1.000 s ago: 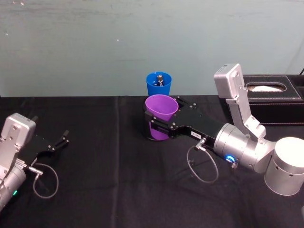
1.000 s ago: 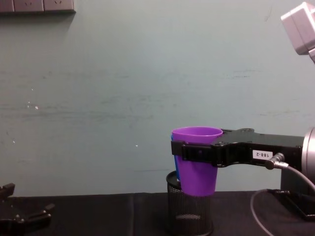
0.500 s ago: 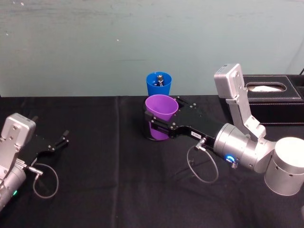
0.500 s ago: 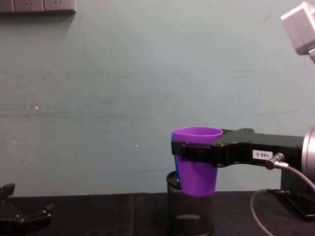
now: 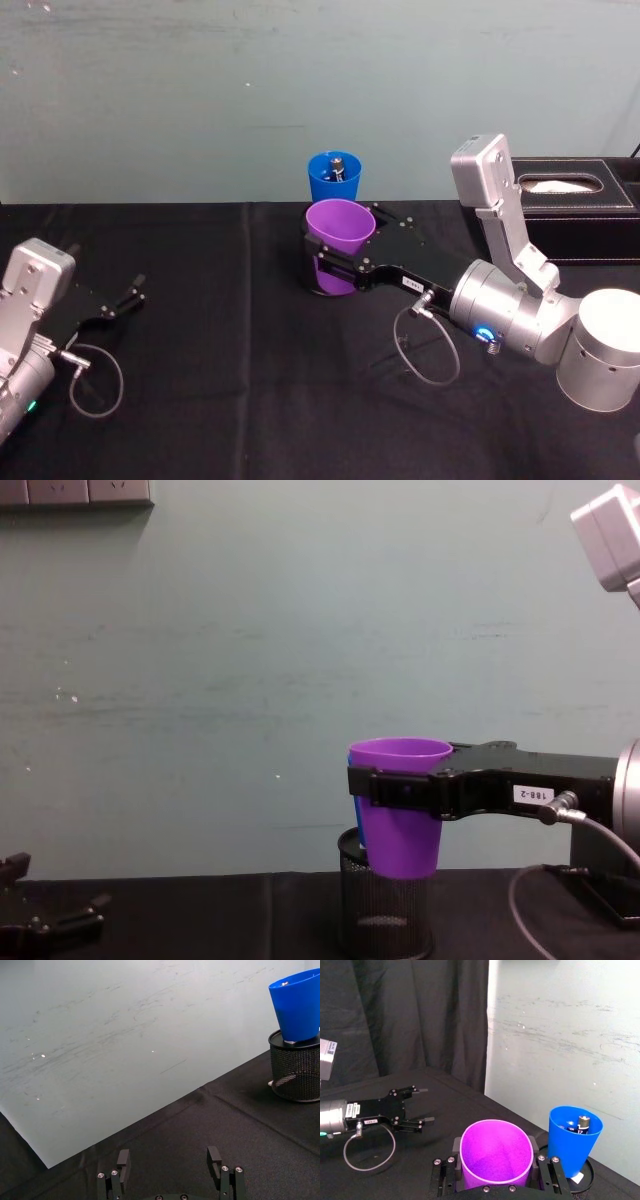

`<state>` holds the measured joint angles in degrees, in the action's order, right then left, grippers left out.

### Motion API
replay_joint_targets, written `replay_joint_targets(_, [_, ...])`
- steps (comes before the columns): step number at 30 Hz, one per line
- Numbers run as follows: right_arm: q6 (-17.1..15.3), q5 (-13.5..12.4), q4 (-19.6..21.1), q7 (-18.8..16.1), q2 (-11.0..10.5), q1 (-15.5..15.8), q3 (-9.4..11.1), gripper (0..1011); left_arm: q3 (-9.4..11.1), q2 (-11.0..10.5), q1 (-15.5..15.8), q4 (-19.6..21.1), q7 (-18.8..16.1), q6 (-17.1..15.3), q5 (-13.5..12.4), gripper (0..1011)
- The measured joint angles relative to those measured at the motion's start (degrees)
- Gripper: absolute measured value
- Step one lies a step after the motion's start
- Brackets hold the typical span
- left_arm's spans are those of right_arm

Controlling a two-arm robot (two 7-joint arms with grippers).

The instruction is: Pick up one cup with a gripper and tap it against the other cup.

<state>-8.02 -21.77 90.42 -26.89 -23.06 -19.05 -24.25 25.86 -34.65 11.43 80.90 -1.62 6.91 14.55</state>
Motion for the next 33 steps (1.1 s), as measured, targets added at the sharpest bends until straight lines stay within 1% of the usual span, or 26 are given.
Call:
replay_joint_targets(19, [0.0, 0.0, 0.0, 0.0, 0.0, 0.0, 0.0, 734, 0.0, 0.0, 0.0, 0.0, 0.0, 0.0, 0.0, 1000])
replay_joint_targets(26, [-0.07, -0.52, 0.11, 0.77, -0.81, 0.84, -0.01, 735, 0.0, 0.0, 0.0, 0.0, 0.0, 0.0, 0.0, 1000])
replay_joint_targets(33, [0.74, -1.14, -2.99, 2.14, 0.19, 1.66, -0.22, 734, 0.0, 0.0, 0.0, 0.0, 0.0, 0.0, 0.0, 1000])
